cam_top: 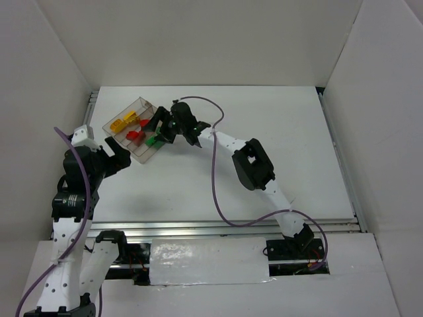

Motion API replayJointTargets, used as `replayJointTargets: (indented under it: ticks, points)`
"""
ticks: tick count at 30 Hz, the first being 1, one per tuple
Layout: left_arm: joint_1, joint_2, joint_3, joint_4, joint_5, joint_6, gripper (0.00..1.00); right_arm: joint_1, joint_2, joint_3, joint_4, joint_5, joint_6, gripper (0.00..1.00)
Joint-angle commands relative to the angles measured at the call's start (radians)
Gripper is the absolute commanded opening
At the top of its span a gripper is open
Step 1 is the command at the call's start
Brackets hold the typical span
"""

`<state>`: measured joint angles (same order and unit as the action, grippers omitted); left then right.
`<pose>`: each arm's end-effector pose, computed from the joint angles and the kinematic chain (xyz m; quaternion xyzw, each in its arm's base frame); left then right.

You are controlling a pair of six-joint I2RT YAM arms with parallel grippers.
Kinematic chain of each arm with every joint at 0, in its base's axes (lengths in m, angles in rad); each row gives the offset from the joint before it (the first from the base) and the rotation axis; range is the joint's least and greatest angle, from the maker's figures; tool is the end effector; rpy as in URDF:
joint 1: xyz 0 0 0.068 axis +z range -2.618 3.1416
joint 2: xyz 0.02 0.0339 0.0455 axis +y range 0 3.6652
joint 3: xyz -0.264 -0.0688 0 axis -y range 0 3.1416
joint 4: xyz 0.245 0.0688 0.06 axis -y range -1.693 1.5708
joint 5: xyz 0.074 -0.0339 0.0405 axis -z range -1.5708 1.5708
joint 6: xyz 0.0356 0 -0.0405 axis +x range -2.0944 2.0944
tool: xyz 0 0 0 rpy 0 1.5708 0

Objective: Sort the legos into containers by color

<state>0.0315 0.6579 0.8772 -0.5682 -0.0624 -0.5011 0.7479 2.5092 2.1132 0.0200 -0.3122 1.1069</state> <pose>0.1400 0.0066 0.3493 -0.2327 0.7851 -0.1085 0.5636 0.4196 0.4042 0.1908 0.0598 0.8192 0.5217 0.2305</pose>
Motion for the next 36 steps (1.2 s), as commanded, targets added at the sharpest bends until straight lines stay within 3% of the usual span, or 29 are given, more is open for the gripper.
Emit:
replayJointTargets:
  ticks: [1,6,7,8,11,12,15,20,28,36]
  points:
    - [0.008,-0.001,0.016,0.036,0.013,0.009,0.99,-0.007,-0.065,0.025,-0.012,-0.007,-0.045,0.86]
    - [0.022,0.025,0.023,0.022,-0.043,-0.004,1.0,-0.002,-0.255,-0.155,-0.041,0.056,-0.212,0.88]
    - [0.027,0.046,0.031,0.013,-0.057,-0.004,1.0,0.008,-0.364,-0.242,-0.07,0.158,-0.264,0.97]
    - [0.027,0.046,0.037,0.008,-0.062,-0.004,1.0,0.019,-0.428,-0.29,-0.098,0.159,-0.315,1.0]
    - [0.028,0.086,0.069,-0.019,-0.1,-0.008,1.0,0.088,-0.707,-0.49,-0.221,0.472,-0.527,1.0]
    - [0.03,0.097,0.077,-0.025,-0.114,-0.011,0.99,0.109,-0.845,-0.575,-0.279,0.654,-0.609,1.0]
    - [0.03,0.109,0.115,-0.061,-0.16,-0.019,1.0,0.18,-1.066,-0.668,-0.451,0.877,-0.682,1.0]
    - [0.028,0.095,0.189,-0.12,-0.175,0.007,1.0,0.191,-1.39,-0.743,-0.756,0.967,-0.631,1.0]
    - [0.028,0.013,0.249,-0.213,-0.101,0.059,1.0,0.191,-1.835,-0.759,-1.034,0.989,-0.588,1.0]
    - [0.019,-0.16,0.194,-0.3,-0.062,0.073,0.99,0.189,-2.024,-0.753,-1.236,1.019,-0.507,1.0]
